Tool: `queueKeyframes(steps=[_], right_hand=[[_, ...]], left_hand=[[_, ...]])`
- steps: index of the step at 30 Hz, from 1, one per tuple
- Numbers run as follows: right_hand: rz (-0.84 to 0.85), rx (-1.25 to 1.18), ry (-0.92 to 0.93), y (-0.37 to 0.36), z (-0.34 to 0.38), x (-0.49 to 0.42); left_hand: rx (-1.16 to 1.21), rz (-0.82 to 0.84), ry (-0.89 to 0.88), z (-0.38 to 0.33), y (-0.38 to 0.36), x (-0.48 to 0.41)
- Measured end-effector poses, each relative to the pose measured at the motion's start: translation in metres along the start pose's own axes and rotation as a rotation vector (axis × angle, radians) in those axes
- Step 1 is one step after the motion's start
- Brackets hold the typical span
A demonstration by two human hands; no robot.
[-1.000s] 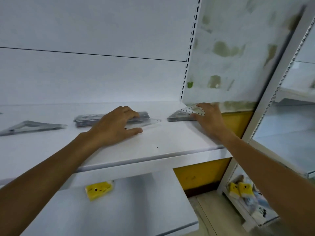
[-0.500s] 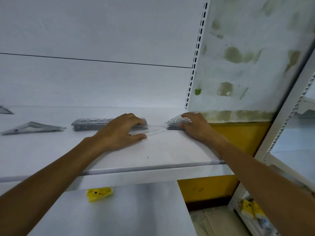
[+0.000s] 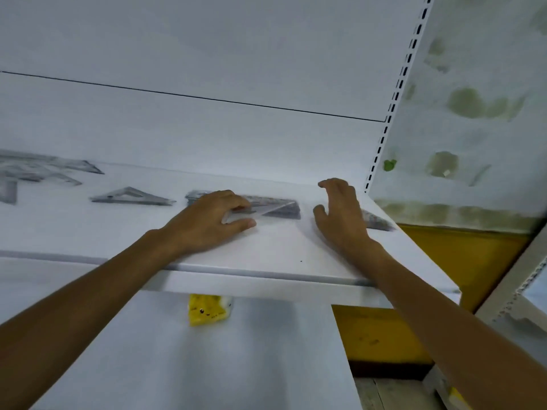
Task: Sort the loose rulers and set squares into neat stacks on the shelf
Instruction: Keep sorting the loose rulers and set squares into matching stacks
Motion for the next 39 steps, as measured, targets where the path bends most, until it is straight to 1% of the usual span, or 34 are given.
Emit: queueKeyframes(steps=[3, 7, 11, 13, 14, 16, 18, 20, 23, 26, 31, 35, 39], right_hand=[[0.076, -0.020, 0.134, -0.027, 0.056, 0.008], [0.196, -0.079, 0.207, -0.065, 0.117, 0.015], [0.272, -0.102, 0.204, -0.096, 0.169, 0.016], [0.322, -0.104, 0.156, -0.111, 0.190, 0.019], [0.356, -0.084, 0.126, -0.119, 0.198, 0.021], [0.396, 0.043, 0.110, -0.135, 0.214, 0.028], [0.378, 0.140, 0.091, -0.144, 0.225, 0.033], [0.365, 0.150, 0.048, -0.151, 0.236, 0.038], [0.320, 0.204, 0.077, -0.160, 0.252, 0.051], [0.281, 0.178, 0.047, -0.158, 0.255, 0.054], [0.267, 0.191, 0.022, -0.155, 0.256, 0.053], [0.237, 0.170, 0.020, -0.153, 0.255, 0.054], [0.216, 0.143, 0.025, -0.153, 0.255, 0.054]], left_hand=[[-0.029, -0.067, 0.064, 0.030, 0.028, 0.023], [-0.102, -0.113, 0.141, 0.080, 0.067, 0.050], [-0.162, -0.110, 0.185, 0.131, 0.096, 0.074], [-0.165, -0.118, 0.196, 0.152, 0.108, 0.079], [-0.152, -0.137, 0.201, 0.162, 0.114, 0.081], [-0.119, -0.163, 0.196, 0.181, 0.123, 0.084], [-0.103, -0.160, 0.165, 0.197, 0.125, 0.082], [-0.099, -0.138, 0.135, 0.210, 0.124, 0.075], [-0.075, -0.055, 0.081, 0.221, 0.114, 0.057], [-0.018, 0.065, 0.029, 0.220, 0.100, 0.034], [0.039, 0.139, -0.066, 0.206, 0.077, 0.013], [0.102, 0.140, -0.065, 0.215, 0.073, 0.010], [0.103, 0.129, -0.066, 0.229, 0.073, 0.009]])
Point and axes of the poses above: each hand's wrist, its own x-axis away from the middle knuckle, its own y-axis out of the back of the hand, z = x × y, the point moved 6 cm from there along -x, towards the middle knuckle, and after that the axes turned 6 degrees about -x, right-handed, at the moved point
